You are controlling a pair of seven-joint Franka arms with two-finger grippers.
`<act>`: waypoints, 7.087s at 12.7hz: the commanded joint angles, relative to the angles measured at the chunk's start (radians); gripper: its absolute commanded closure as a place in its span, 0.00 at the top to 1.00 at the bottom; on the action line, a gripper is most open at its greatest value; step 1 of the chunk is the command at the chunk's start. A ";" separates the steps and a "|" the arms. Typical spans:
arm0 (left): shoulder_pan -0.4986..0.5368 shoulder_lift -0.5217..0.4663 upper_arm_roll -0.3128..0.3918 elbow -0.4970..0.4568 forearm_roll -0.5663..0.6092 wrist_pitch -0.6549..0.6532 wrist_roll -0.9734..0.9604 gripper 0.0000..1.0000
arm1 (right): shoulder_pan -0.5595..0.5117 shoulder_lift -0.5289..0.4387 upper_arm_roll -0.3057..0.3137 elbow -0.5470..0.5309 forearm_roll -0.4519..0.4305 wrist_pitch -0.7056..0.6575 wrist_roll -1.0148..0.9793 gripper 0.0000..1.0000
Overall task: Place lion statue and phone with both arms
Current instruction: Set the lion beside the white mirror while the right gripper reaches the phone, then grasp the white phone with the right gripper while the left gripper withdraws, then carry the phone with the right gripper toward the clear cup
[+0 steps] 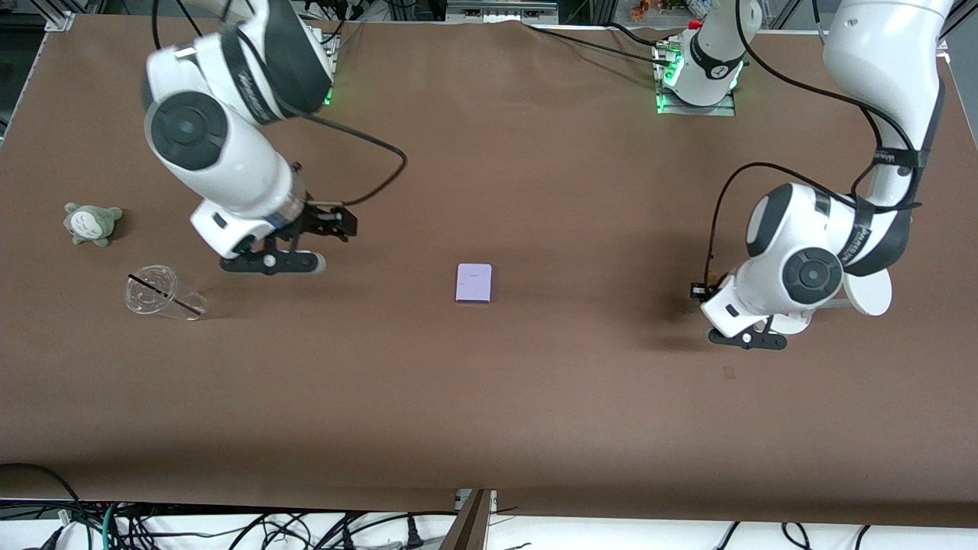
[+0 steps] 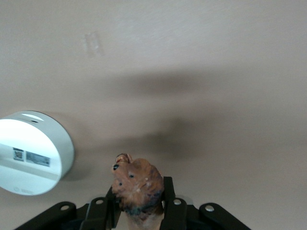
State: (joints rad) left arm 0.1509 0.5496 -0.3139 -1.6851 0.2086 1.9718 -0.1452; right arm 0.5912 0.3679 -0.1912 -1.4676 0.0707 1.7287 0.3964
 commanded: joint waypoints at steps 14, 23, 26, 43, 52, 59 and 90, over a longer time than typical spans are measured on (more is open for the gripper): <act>0.082 0.012 -0.013 0.008 -0.006 0.092 0.112 1.00 | 0.141 0.399 0.029 0.004 0.095 0.523 0.133 1.00; 0.087 -0.293 -0.042 0.198 -0.018 -0.249 0.107 1.00 | 0.174 0.448 0.095 0.006 0.092 0.577 0.144 1.00; 0.110 -0.275 -0.034 0.375 -0.090 -0.424 0.101 1.00 | 0.187 0.456 0.095 0.007 0.090 0.584 0.165 1.00; -0.198 -0.525 0.355 0.028 -0.153 -0.334 0.104 1.00 | 0.210 0.526 0.087 0.041 0.078 0.713 0.193 0.43; -0.205 -0.525 0.346 0.039 -0.155 -0.349 0.102 1.00 | 0.203 0.220 -0.080 0.029 0.070 0.295 0.113 0.08; -0.212 -0.524 0.345 0.044 -0.156 -0.349 0.090 1.00 | 0.200 0.083 -0.284 -0.088 0.081 0.169 -0.175 0.00; -0.214 -0.524 0.345 0.047 -0.156 -0.350 0.087 1.00 | -0.143 0.332 -0.287 -0.347 0.449 0.623 -0.913 0.00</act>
State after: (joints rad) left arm -0.0549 0.0420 0.0278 -1.6401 0.0400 1.6365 -0.0512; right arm 0.4554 0.7022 -0.4833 -1.8037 0.4866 2.3334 -0.4843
